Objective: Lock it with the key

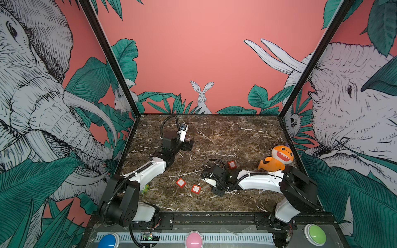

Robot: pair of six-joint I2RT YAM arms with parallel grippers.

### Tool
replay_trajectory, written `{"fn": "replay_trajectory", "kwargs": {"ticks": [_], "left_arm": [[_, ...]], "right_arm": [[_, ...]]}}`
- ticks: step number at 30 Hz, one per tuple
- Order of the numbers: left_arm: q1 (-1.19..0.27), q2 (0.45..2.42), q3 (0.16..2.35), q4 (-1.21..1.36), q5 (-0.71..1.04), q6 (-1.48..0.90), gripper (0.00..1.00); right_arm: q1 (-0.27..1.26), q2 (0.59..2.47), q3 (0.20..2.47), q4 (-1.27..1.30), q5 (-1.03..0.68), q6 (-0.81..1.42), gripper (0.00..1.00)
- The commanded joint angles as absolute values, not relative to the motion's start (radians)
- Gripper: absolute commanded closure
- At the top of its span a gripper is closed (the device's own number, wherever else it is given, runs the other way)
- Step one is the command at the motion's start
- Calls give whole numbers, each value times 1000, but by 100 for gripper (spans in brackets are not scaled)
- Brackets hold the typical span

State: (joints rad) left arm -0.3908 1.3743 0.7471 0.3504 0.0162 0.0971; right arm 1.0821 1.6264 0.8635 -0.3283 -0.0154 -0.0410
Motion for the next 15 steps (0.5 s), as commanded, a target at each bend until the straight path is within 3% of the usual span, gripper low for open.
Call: {"fn": "replay_trajectory", "kwargs": {"ticks": [1,4,7,12,15], "left_arm": [[-386,1326,721,401,30,84,0],[-386,1323,709,408,144,136,1],[-386,1330,711,397,274,209,38],[-387,1309,732,339,437,292,37],[-387,1308,735,286,750,521,51]], "right_arm": [[1083,1524,845,-348,10,-116,73],[1076,1443,830,-351,19,-196,73],[1025,1352,808,-353,-53,-271,75],[862,1245,796,-383,-326,-407,75],[787,1222,817,-437,-370,-491,75]]}}
